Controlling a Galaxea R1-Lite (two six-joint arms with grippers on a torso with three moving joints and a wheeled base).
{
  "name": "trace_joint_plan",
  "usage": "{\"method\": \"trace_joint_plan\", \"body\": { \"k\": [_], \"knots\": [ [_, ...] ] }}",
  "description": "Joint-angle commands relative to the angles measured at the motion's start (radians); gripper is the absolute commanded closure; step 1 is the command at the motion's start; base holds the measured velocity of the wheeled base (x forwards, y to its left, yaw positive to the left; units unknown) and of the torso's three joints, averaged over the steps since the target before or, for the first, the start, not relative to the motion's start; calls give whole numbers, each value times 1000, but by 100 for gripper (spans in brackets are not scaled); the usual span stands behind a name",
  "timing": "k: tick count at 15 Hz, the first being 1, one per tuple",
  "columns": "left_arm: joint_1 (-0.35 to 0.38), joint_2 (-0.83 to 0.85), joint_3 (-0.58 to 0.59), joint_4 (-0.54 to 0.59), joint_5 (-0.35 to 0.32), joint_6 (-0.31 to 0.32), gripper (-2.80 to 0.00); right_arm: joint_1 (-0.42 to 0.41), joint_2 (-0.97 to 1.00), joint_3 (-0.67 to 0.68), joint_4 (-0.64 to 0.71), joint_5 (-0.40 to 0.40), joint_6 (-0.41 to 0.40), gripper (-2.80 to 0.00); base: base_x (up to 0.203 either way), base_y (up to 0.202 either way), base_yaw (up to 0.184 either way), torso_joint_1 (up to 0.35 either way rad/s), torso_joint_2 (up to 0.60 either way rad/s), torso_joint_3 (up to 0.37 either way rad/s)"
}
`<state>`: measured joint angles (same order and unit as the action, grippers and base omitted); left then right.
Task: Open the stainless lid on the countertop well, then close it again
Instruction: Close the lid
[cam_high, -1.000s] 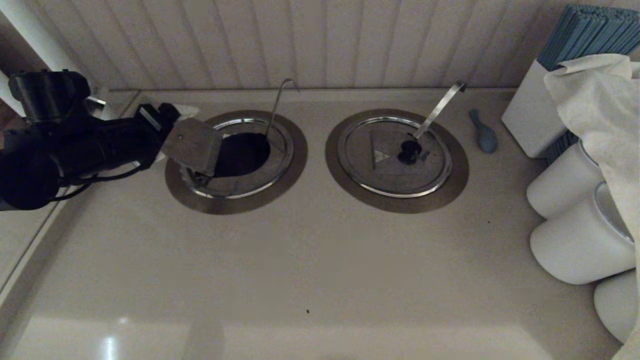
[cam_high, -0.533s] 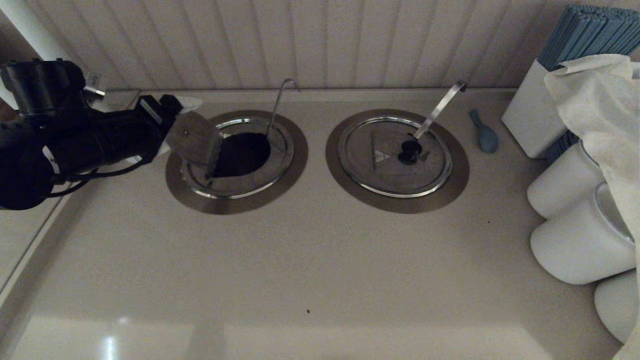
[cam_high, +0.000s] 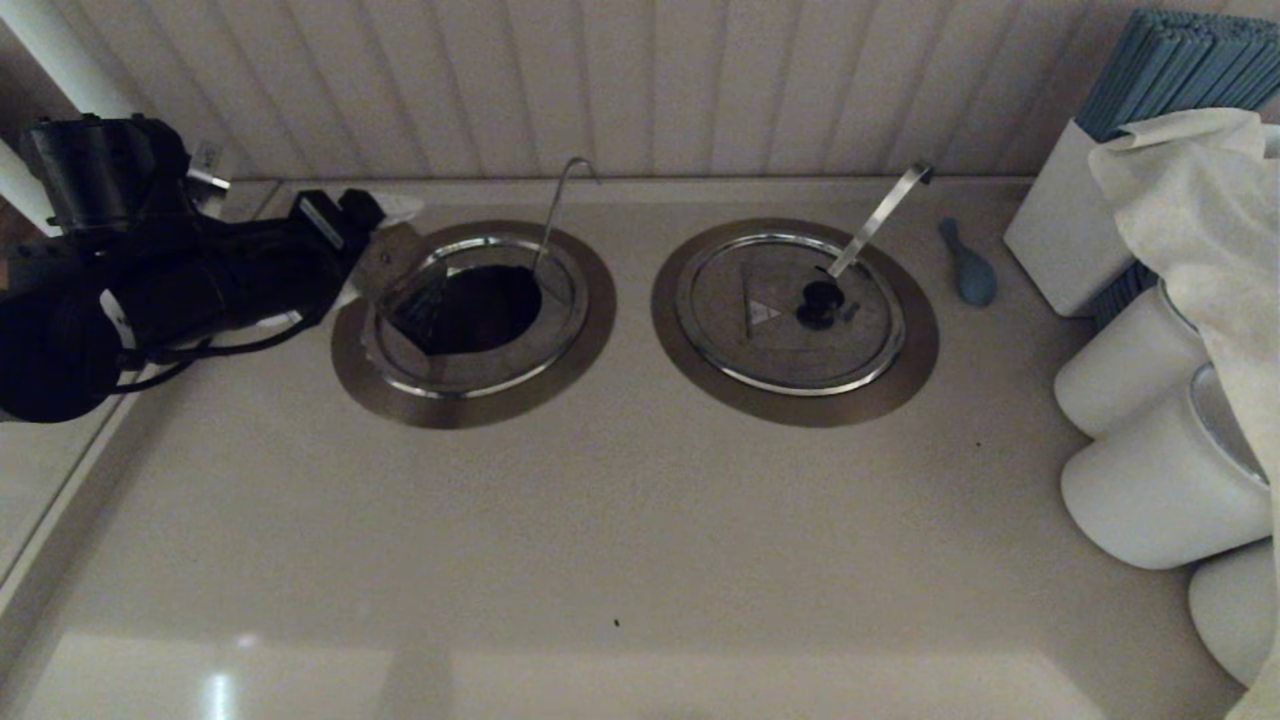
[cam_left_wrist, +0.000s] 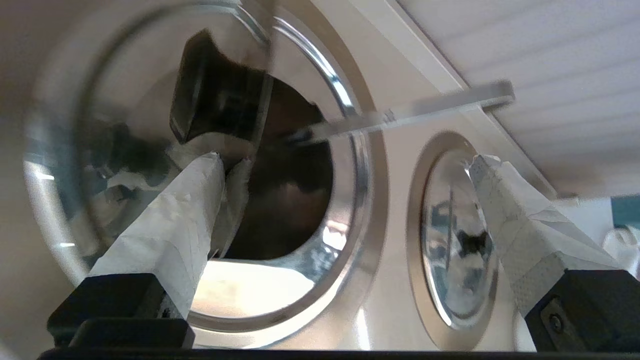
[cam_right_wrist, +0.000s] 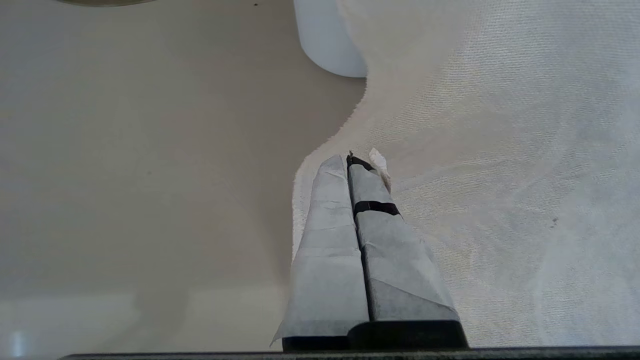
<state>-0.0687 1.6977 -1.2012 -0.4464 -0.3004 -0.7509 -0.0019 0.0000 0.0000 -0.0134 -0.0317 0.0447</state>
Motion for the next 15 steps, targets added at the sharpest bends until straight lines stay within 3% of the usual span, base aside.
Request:
{"method": "trace_joint_plan", "body": {
  "k": [1,15],
  "knots": [
    [-13,2,-3,0,-2,-2,-280,0,2,0,0,-1,0,0,0,0,0,0,0,0],
    [-83,10,-4,20,-2,17,-280,0,2,0,0,-1,1,0,0,0,0,0,0,0]
  ]
}}
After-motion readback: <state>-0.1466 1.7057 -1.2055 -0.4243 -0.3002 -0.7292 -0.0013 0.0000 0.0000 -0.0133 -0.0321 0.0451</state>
